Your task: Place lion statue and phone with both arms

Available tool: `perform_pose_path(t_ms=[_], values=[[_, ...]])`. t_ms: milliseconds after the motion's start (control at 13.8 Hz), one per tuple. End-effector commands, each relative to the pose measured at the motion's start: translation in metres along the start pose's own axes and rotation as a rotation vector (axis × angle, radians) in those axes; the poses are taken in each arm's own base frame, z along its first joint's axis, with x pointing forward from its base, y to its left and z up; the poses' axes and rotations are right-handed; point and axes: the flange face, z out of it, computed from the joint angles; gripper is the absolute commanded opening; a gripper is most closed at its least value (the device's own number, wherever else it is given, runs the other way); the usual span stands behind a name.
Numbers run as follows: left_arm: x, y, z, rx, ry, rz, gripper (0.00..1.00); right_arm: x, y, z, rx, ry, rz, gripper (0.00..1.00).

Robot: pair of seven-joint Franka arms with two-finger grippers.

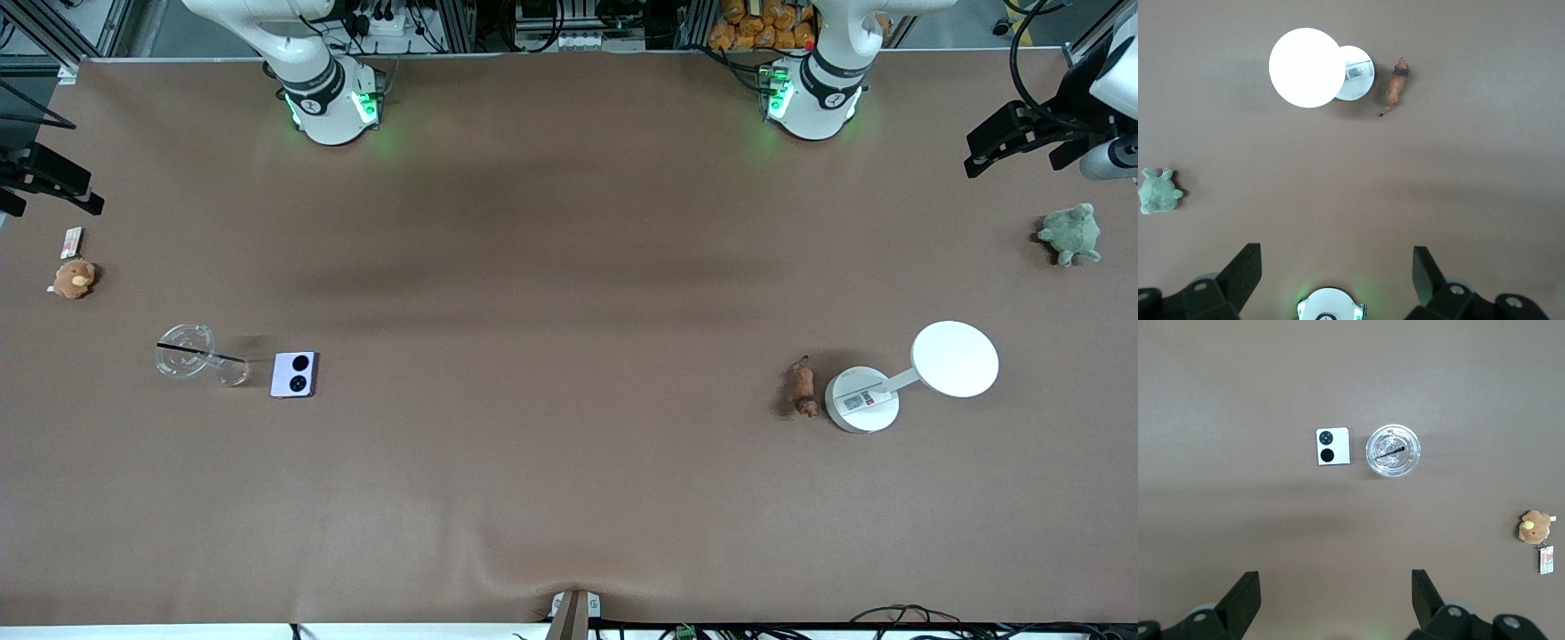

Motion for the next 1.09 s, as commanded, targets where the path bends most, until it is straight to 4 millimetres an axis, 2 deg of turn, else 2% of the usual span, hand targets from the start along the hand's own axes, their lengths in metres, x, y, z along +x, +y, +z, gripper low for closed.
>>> perform_pose_path(t_ms=[0,290,725,1014], values=[[-0.002,0.001,-0.007,-0.001,-0.001,-0.008,1.0,-0.01,-0.003,-0.003,0.011,-0.004,0.021,1.0],[-0.002,0.0,-0.008,-0.001,-0.001,-0.009,1.0,-0.009,-0.011,-0.009,0.007,-0.005,0.026,1.0],[-0.002,-0.002,-0.008,-0.001,-0.001,-0.014,1.0,-0.009,-0.011,-0.006,0.01,-0.022,0.024,1.0],[-0.004,-0.002,-0.008,-0.001,-0.011,-0.012,1.0,-0.011,0.0,-0.003,0.019,-0.041,0.031,1.0]])
